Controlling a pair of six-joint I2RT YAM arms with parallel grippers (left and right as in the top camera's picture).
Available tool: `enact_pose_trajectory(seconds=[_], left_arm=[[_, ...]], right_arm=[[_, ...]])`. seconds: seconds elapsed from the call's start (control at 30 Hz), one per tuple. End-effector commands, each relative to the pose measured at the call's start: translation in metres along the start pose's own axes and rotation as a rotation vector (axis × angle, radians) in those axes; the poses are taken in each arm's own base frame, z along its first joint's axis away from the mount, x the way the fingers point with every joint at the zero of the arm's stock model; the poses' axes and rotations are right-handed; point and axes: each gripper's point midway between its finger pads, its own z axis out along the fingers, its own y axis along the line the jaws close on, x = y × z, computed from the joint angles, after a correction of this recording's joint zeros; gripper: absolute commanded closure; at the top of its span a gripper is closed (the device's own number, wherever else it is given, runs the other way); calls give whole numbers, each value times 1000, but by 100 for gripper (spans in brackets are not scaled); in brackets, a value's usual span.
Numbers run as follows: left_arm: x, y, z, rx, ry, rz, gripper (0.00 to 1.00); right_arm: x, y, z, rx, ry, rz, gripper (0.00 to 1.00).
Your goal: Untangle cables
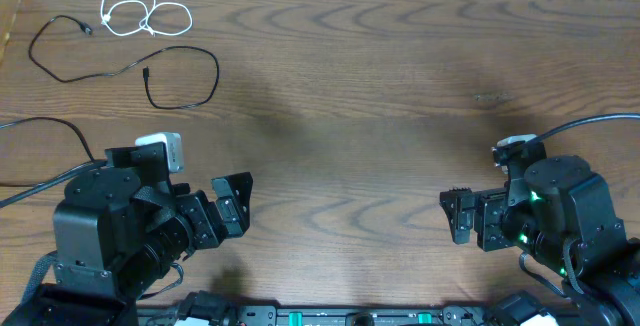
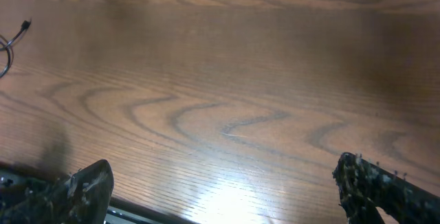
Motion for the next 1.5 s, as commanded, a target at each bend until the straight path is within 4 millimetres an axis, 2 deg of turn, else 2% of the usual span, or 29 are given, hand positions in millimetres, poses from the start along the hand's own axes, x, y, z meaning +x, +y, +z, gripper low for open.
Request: enact_pose_trajectory(seconds=[0.0, 0.3, 0.5, 0.67, 0.77, 0.97, 1.13, 1.47], left_arm=[[-3, 1, -1, -9, -10, 15, 1], [-3, 1, -1, -9, -10, 15, 1], [-3, 1, -1, -9, -10, 15, 1], [-2, 1, -1, -9, -10, 15, 1], [-3, 1, -1, -9, -10, 15, 1], [-3, 1, -1, -9, -10, 15, 1], [-3, 1, -1, -9, -10, 15, 1], [-2, 1, -1, -9, -10, 15, 1]], right_arm=[[-1, 0, -1, 6, -6, 6, 1], [-10, -20, -1, 78, -67, -114, 1], [-6, -28, 16, 40, -142, -226, 1], [-7, -44, 32, 70, -251, -300, 1], [-7, -57, 38, 107, -334, -287, 1], [-4, -75, 38, 168, -446, -277, 1], [8, -87, 46, 207, -493, -266, 1], [8, -100, 54, 240, -642, -261, 1]])
